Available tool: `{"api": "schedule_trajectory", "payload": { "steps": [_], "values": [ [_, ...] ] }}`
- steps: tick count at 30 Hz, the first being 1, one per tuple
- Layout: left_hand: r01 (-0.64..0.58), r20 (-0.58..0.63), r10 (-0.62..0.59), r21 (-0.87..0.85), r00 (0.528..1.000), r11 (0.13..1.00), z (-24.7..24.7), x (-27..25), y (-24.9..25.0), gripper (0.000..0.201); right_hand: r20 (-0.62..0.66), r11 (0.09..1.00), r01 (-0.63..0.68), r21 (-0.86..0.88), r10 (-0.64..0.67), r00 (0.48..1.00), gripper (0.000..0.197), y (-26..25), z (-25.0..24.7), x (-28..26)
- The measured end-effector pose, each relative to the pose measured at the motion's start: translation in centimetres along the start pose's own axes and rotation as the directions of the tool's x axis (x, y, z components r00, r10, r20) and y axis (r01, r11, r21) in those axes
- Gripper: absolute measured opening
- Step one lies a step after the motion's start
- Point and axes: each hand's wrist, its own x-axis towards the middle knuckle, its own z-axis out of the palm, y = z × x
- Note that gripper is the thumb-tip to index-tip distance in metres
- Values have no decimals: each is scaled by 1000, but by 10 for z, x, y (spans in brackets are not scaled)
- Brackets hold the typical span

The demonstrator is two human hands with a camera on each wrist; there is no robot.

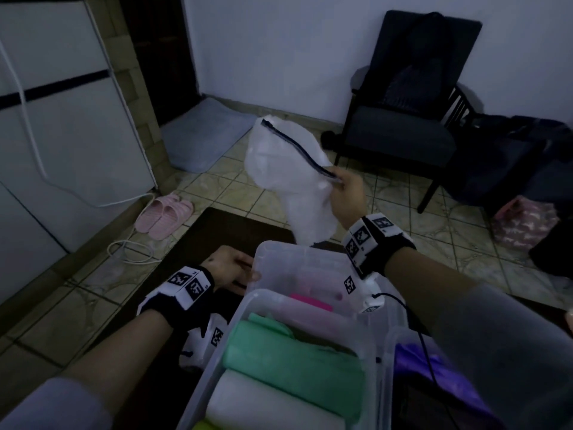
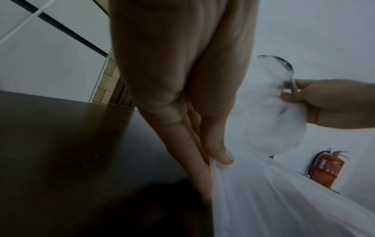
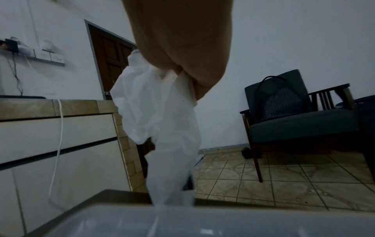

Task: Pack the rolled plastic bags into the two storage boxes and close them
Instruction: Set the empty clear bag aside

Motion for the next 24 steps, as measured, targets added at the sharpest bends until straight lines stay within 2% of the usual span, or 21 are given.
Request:
{"api": "schedule_trajectory", "payload": {
  "steps": [3, 7, 11, 13, 17, 21, 24],
  "values": [
    [31, -41, -26, 139, 999, 990, 2, 1, 0, 32, -30, 998, -43, 37, 44, 999, 36, -5, -19, -1],
    [35, -76, -9, 337, 997, 941, 4, 0, 6, 47, -44, 985, -67, -162, 61, 997, 46, -10, -42, -8],
    [7, -74, 38, 533, 997, 846, 9, -11, 23, 29, -36, 970, -105, -218, 100, 994, 45, -14, -68, -17],
    [5, -90, 63, 610, 994, 793, 9, -20, 35, 35, -21, 959, -117, -258, 115, 993, 46, -18, -86, -24],
    [-8, -135, 128, 658, 982, 753, 9, -47, 65, 52, 25, 970, -57, -235, 65, 998, 51, -37, -127, -49],
    [-66, -113, 175, 630, 978, 774, 14, -85, 91, 49, 28, 962, -95, -258, 106, 994, 56, -55, -170, -93],
    [-137, -56, 225, 645, 973, 752, 28, -117, 108, 45, 114, 929, -113, -354, 163, 980, 49, -67, -202, -143]
  ]
}}
